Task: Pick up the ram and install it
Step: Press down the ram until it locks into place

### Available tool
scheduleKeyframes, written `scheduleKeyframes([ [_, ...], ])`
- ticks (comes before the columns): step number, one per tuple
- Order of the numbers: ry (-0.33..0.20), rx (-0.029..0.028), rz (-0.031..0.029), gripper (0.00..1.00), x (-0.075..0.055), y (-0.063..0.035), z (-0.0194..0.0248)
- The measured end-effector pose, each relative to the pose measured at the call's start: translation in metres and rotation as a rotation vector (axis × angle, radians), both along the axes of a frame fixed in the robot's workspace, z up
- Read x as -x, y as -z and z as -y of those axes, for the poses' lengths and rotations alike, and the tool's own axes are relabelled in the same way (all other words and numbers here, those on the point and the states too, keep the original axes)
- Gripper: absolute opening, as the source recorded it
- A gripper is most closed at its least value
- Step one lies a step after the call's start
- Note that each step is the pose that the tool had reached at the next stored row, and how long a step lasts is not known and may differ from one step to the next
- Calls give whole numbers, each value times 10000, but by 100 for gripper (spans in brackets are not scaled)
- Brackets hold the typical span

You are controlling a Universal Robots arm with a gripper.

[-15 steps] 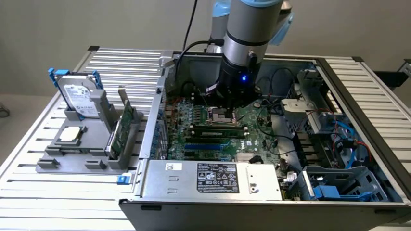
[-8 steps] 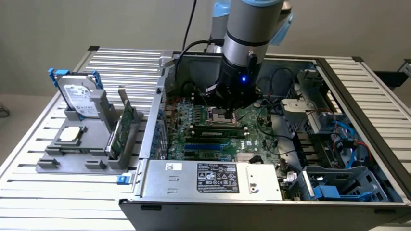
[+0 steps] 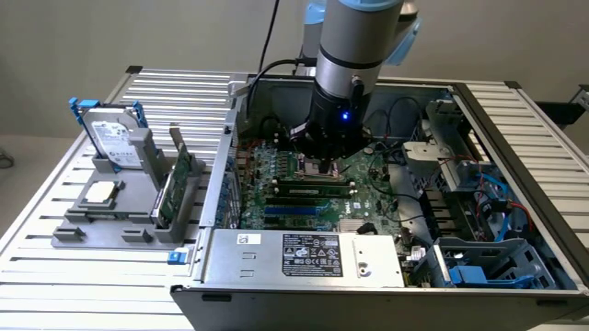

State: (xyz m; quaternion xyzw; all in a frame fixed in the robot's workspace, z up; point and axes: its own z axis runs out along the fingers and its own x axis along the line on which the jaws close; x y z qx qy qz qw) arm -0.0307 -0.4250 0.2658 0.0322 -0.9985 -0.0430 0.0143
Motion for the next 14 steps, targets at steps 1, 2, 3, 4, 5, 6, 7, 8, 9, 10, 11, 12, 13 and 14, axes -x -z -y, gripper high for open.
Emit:
scheduleKeyframes([
  [1, 18, 1, -1, 11, 5, -1, 4],
  [2, 37, -1, -2, 11, 10, -2, 9],
  [3, 56, -3, -3, 11, 13, -4, 15],
  [4, 81, -5, -5, 11, 16, -6, 21],
  [5, 109, -9, -7, 11, 18, -9, 27],
  [6, 138, -13, -10, 11, 20, -11, 35],
  [7, 148, -13, -12, 11, 20, -11, 39],
  [8, 148, -13, -12, 11, 20, -11, 39],
  [9, 148, -14, -12, 11, 20, -11, 39],
  [10, 149, -13, -12, 11, 20, -11, 39],
  [11, 148, -14, -12, 11, 20, -11, 39],
  [12, 148, -13, -13, 11, 20, -11, 39],
  [13, 148, -13, -13, 11, 20, -11, 39],
  [14, 148, -14, -13, 11, 20, -11, 39],
])
